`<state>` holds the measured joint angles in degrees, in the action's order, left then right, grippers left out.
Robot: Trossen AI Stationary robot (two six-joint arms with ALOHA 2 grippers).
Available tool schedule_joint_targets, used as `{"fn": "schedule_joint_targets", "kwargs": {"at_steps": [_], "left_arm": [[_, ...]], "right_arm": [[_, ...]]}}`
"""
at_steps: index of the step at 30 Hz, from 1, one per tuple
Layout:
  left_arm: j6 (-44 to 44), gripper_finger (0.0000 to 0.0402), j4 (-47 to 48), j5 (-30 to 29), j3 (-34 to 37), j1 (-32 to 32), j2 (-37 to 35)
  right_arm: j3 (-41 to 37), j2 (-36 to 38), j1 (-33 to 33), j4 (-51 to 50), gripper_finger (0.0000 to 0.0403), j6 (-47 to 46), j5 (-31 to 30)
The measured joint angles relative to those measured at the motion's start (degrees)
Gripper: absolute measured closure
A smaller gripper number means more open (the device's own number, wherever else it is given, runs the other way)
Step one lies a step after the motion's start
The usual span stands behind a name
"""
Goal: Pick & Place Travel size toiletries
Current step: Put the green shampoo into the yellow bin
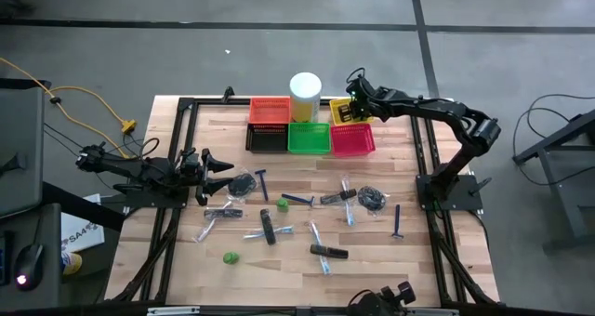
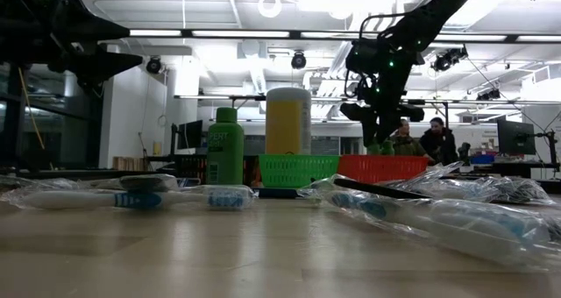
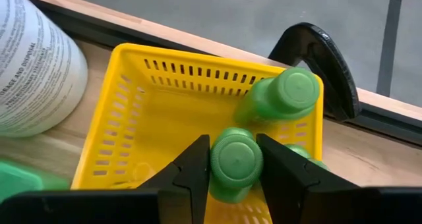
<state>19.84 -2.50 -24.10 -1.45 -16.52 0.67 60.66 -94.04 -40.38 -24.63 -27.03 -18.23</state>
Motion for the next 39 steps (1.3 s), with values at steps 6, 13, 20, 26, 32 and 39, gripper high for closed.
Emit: {"fn": "schedule_joint_targets", "kwargs": {"at_steps": [6,13,20,26,32,39], "left_arm": [[0.0,0.0156,0.0,0.01,0.0,0.0,-0.01],[0.0,0.0156,0.0,0.02,0.0,-0.01,0.0],[0.0,0.0156,0.0,0.02,0.0,-0.01,-0.01],[0.0,0.0156,0.0,0.04,0.0,-0.01,-0.02],[0.0,0.0156,0.0,0.07,0.0,0.01,0.0],[0.0,0.0156,0.0,0.07,0.0,0.01,-0.02]], "right_arm": [[0.0,-0.02,-0.02,-0.03,0.0296,0.02,0.14],[0.0,-0.02,-0.02,-0.03,0.0295,0.04,0.16],[0.0,-0.04,-0.02,-0.48,0.0295,0.08,0.16],[0.0,-0.04,-0.27,-0.54,0.0295,0.26,0.64],[0.0,-0.04,-0.28,-0.56,0.0295,0.26,1.8],[0.0,-0.04,-0.28,-1.39,0.0294,0.51,1.87]]}}
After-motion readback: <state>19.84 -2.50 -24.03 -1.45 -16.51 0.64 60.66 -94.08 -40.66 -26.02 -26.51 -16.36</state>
